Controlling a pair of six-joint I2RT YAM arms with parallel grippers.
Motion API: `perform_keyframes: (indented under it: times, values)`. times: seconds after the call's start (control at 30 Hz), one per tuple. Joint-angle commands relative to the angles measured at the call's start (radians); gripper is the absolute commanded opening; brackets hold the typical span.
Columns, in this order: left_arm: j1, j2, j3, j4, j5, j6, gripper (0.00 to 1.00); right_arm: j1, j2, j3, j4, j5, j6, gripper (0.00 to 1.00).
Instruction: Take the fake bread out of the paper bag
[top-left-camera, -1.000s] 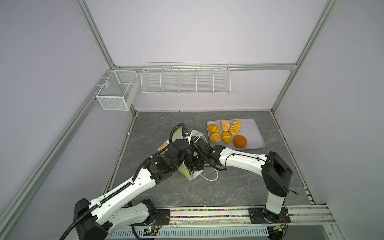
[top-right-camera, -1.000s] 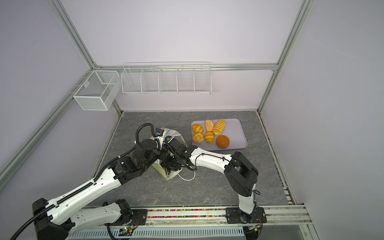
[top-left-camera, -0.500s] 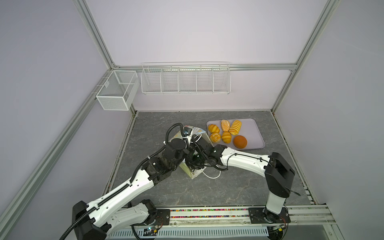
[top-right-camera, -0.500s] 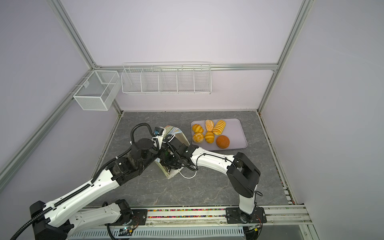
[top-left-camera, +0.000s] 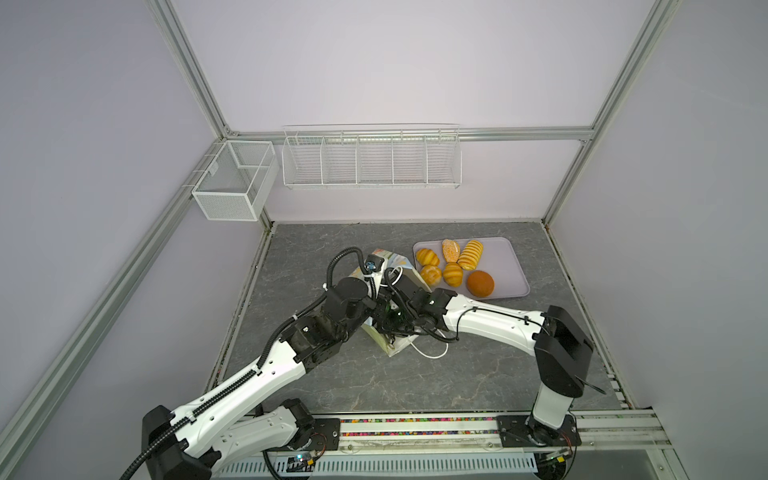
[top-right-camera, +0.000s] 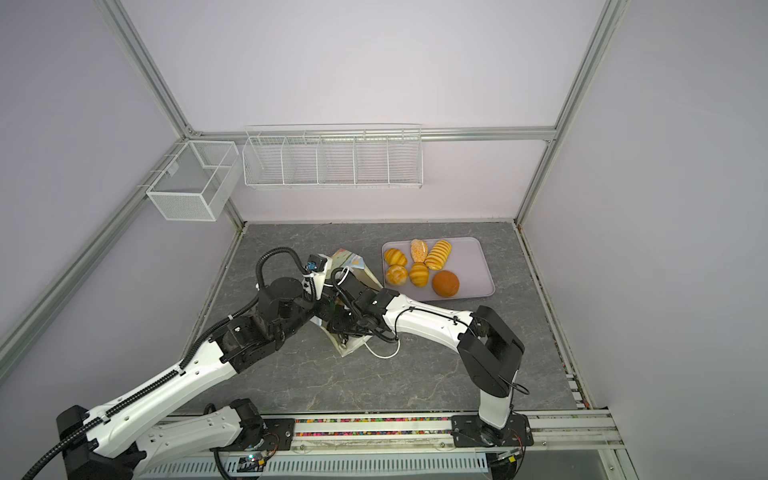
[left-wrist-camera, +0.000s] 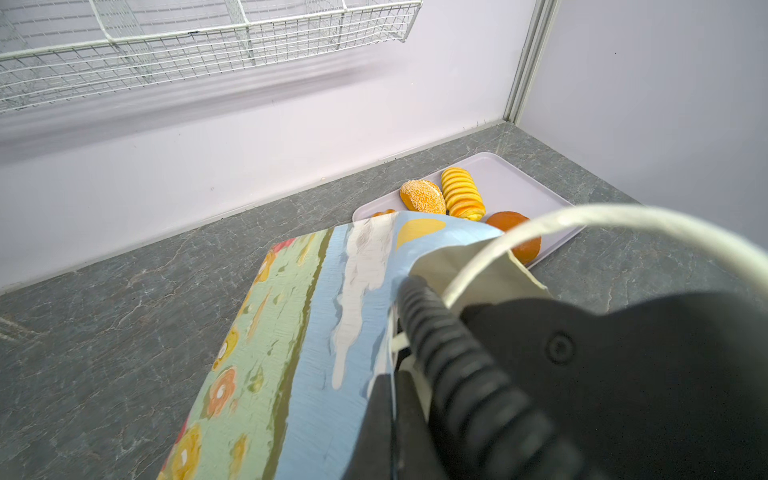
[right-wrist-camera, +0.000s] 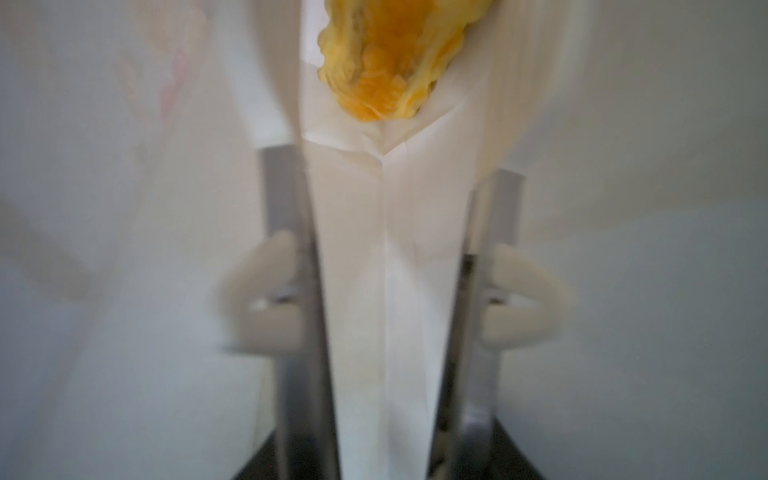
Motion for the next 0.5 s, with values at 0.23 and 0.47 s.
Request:
perform_keyframes:
  times: [0.23, 0.47]
  values:
    - [-0.045, -0.028, -0.052, 0.044, 0.176, 0.017, 0.00, 0.030, -0.030, 0.002, 0.059, 0.146, -0.132, 0.14]
    - [-0.044, -0.029, -0.055, 0.026, 0.081, 0.026, 0.00, 0.060, -0.173, -0.102, 0.063, 0.245, -0.154, 0.07]
